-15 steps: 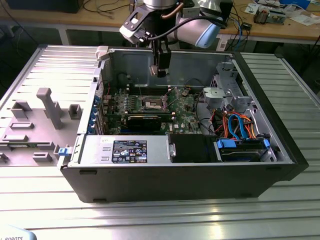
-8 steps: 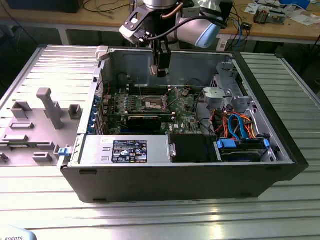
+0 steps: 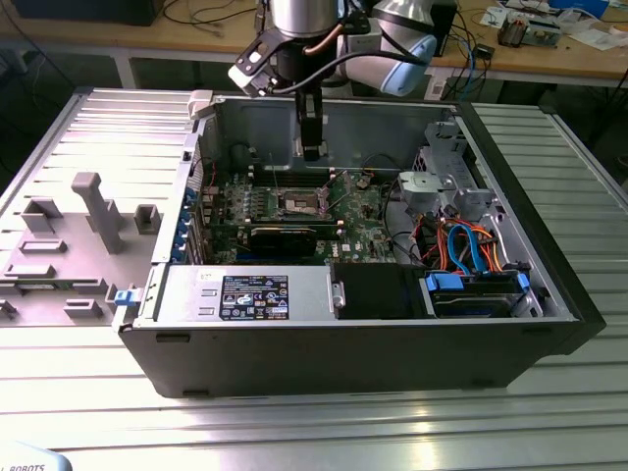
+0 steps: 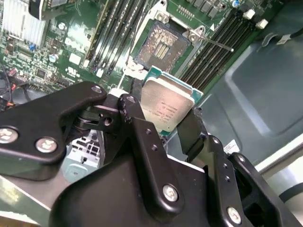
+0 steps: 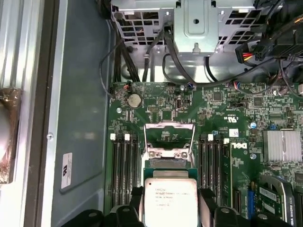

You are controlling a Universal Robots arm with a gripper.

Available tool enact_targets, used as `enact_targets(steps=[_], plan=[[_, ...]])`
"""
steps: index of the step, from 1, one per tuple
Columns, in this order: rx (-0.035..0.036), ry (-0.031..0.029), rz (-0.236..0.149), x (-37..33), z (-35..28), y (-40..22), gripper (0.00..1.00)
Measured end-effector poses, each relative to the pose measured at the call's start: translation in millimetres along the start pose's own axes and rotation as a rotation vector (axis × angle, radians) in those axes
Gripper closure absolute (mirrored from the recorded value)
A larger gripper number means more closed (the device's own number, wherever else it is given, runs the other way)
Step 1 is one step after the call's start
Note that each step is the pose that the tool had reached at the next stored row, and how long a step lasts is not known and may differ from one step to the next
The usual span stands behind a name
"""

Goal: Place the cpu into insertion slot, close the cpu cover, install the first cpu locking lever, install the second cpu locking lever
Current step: 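Place the cpu into insertion slot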

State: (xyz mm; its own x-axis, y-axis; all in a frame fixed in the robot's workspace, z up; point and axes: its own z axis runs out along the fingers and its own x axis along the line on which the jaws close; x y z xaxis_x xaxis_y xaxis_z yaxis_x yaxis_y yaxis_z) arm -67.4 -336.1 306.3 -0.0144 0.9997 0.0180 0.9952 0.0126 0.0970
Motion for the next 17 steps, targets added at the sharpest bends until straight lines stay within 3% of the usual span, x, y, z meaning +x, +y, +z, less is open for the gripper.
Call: enact_targets(steps=[17], plan=[[0.0000, 0.0001, 0.000, 0.1, 41.7, -5.3, 0.46]])
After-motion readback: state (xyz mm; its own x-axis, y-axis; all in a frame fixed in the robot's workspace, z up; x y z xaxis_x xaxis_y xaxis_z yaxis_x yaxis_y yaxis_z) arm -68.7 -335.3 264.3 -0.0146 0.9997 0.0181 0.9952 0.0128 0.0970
